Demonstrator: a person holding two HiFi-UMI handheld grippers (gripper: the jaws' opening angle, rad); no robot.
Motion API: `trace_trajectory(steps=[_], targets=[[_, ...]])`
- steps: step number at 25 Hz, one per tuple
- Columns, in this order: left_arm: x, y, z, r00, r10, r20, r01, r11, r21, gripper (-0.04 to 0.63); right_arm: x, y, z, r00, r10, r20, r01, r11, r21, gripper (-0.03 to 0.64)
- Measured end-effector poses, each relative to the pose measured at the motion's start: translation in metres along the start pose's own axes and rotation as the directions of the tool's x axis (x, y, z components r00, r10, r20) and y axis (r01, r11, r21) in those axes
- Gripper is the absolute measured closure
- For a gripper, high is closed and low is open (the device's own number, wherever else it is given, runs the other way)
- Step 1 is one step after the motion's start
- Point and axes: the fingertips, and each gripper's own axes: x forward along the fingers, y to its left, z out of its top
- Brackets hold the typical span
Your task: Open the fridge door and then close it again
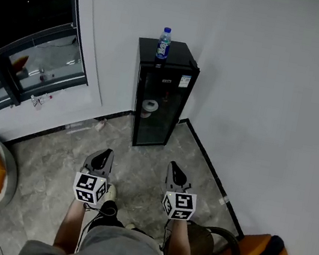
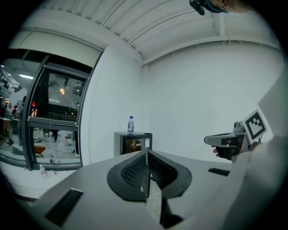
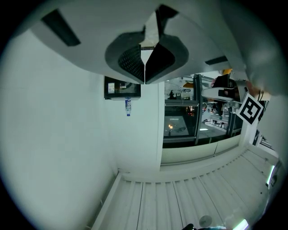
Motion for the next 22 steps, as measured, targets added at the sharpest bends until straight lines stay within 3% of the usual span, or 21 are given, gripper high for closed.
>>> trace_trajectory(steps=[7,22], targets=[[0.056,0.025,0.0,1.0,-0.019,-0.013,0.019,1.0,-0.007,0.577,0.056,-0.016,0.002,1.0,-0.009,0.003,0.009,1.0,-0.007,0.592],[0.228,0.108,0.038,0.994,-0.111,-0.023,0.111,0.994,-0.004,0.577,0.203,-0.069,0.02,0.992,-0.121,-0.026,0.121,0.993,0.003,0.592]])
